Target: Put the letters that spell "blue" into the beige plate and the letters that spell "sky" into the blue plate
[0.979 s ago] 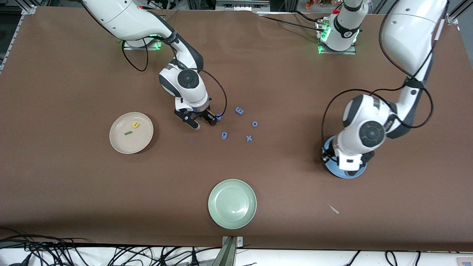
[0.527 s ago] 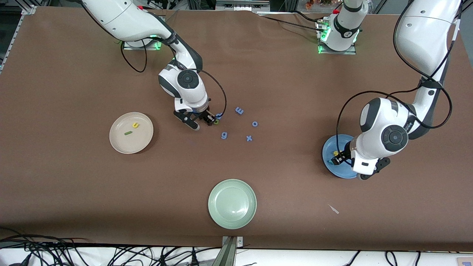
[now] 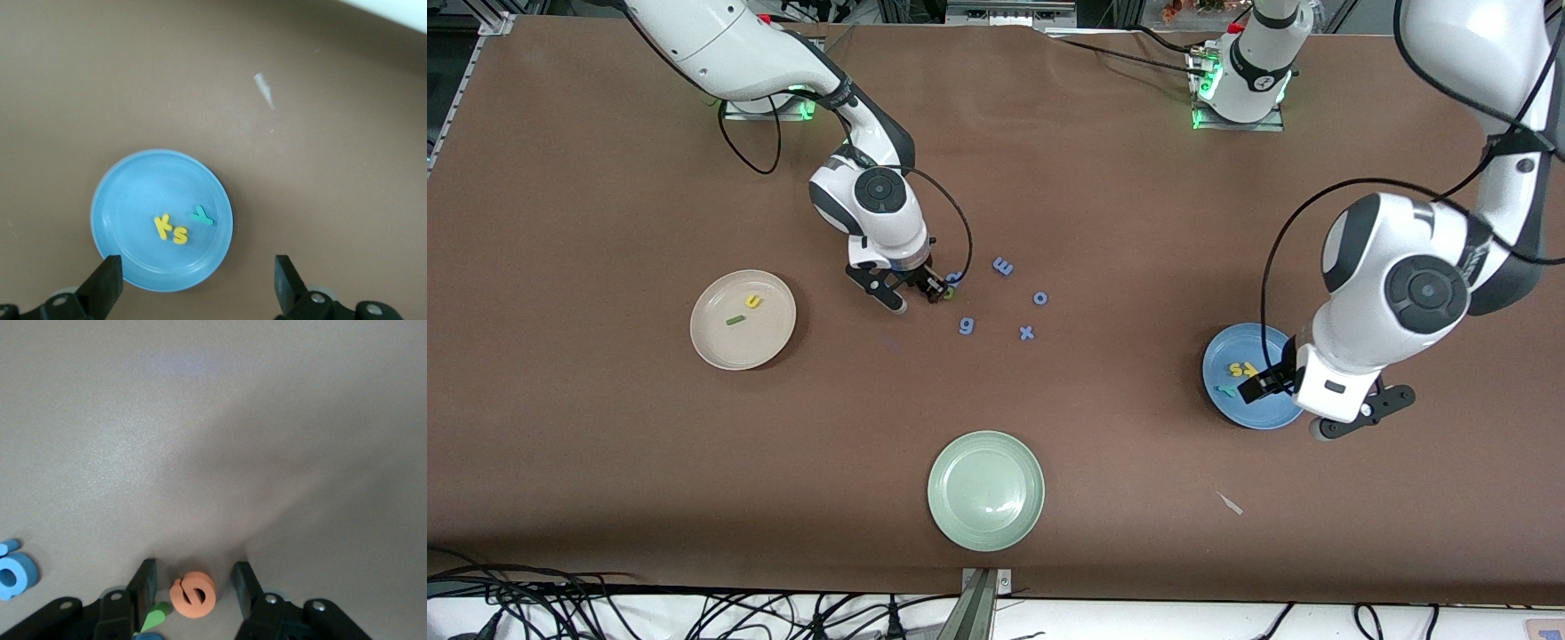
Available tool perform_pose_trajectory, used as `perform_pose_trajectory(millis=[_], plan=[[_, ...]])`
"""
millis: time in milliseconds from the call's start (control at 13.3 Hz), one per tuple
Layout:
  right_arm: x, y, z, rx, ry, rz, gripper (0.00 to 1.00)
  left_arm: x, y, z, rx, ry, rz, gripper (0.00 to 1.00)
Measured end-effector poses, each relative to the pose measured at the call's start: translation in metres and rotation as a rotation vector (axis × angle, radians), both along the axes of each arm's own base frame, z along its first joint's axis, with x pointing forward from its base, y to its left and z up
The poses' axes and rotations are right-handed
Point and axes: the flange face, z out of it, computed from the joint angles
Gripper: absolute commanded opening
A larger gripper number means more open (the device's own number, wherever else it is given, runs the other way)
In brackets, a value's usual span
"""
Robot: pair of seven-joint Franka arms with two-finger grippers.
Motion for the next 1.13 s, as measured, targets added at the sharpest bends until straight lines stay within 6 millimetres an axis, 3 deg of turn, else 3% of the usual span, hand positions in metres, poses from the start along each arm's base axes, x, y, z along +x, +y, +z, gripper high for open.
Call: perform_pose_trajectory(millis=[226, 452, 678, 753, 903, 1129], plan=[[-0.003, 0.004, 0.000, -0.003, -0.004, 0.008, 0.43, -0.005, 0.018, 0.051, 0.032, -0.022, -0.196, 1.00], [-0.003, 0.006, 0.002, 0.006, -0.011, 0.010, 0.24, -0.025, 0.036, 0.110, 0.072, 0.023, -0.351, 1.00], [-0.003, 0.007, 0.004, 0.006, -0.016, 0.014, 0.20, -0.051, 0.049, 0.159, 0.063, 0.017, -0.460, 1.00], [-0.003, 0.007, 0.004, 0.005, -0.017, 0.017, 0.20, -0.059, 0.060, 0.166, 0.017, 0.016, -0.465, 1.00], [-0.002, 0.005, 0.004, -0.002, -0.018, 0.056, 0.20, -0.075, 0.084, 0.162, -0.047, 0.024, -0.476, 1.00], [0.021, -0.029, 0.010, -0.078, -0.001, 0.148, 0.20, -0.099, 0.089, 0.148, -0.045, 0.007, -0.497, 1.00]])
